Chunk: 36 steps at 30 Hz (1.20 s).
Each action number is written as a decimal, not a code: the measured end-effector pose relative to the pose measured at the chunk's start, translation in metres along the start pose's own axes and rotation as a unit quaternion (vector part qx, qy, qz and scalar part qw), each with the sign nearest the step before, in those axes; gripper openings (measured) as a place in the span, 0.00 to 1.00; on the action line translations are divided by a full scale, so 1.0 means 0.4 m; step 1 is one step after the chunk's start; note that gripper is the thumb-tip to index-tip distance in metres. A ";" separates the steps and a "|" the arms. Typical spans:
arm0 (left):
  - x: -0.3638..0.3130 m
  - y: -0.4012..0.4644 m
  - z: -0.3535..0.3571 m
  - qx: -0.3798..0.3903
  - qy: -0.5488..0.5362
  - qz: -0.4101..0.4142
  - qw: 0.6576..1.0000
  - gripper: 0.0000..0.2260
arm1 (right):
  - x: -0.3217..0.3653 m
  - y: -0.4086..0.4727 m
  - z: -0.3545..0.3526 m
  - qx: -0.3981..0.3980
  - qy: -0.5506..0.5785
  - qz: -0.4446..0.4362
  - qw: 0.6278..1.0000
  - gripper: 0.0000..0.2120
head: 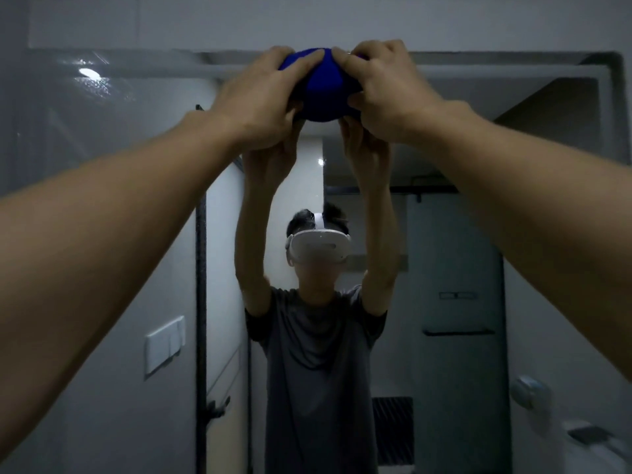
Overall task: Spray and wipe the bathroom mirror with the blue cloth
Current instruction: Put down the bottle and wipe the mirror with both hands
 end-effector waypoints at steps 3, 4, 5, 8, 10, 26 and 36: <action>-0.003 -0.039 0.008 -0.009 0.000 0.008 1.000 0.30 | 0.019 -0.028 0.015 0.001 -0.002 -0.009 1.000 0.29; -0.004 -0.053 0.011 -0.012 0.000 0.010 1.000 0.30 | 0.025 -0.038 0.018 0.003 -0.003 -0.011 1.000 0.29; -0.004 -0.069 0.016 -0.015 0.000 0.013 1.000 0.29 | 0.032 -0.049 0.022 0.006 -0.003 -0.013 1.000 0.29; -0.006 -0.127 0.034 -0.026 -0.002 0.019 0.999 0.28 | 0.057 -0.095 0.034 0.012 0.006 -0.014 1.000 0.29; -0.008 -0.171 0.047 -0.034 0.000 0.023 0.999 0.28 | 0.079 -0.132 0.048 0.017 0.007 -0.012 1.000 0.29; -0.047 -0.586 0.132 -0.005 0.029 0.040 0.999 0.30 | 0.304 -0.491 0.153 0.037 0.021 -0.020 0.999 0.34; -0.079 -0.819 0.190 0.002 -0.017 0.044 0.999 0.30 | 0.424 -0.703 0.214 0.037 0.096 -0.011 0.995 0.34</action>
Point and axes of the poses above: each hand's wrist, its own y-axis towards the middle knuckle, its own z-axis out of the palm, x = y × z, the point moved 4 cm from there along y, towards the middle knuckle, and after that the axes turned 11 degrees about -z, right-handed, at the moved point
